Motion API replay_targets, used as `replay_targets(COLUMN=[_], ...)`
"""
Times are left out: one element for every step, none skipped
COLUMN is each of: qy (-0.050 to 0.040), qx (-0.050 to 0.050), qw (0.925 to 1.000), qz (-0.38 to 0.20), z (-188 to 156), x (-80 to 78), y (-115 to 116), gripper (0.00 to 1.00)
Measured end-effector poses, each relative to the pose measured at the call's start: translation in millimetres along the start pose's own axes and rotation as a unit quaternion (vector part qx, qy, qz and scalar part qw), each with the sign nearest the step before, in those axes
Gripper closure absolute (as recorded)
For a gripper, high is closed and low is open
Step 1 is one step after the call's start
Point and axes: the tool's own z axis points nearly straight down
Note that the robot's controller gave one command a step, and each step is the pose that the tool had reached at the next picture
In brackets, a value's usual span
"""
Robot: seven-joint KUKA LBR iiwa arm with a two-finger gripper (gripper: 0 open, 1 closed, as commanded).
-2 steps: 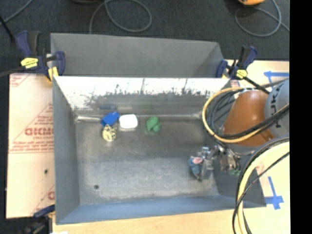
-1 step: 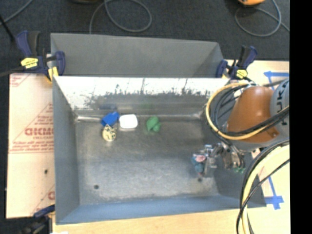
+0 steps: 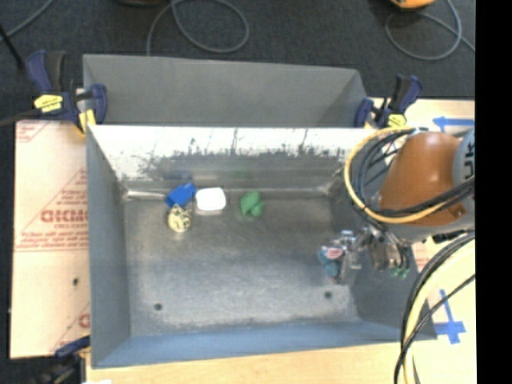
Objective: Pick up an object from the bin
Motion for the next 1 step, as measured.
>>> replay_targets(qy=[-0.0030], qx=[0.000], qw=[1.0000], qz=[0.000], z=[-16.0], x=[-1.6], y=[-0.3], gripper=[1.00])
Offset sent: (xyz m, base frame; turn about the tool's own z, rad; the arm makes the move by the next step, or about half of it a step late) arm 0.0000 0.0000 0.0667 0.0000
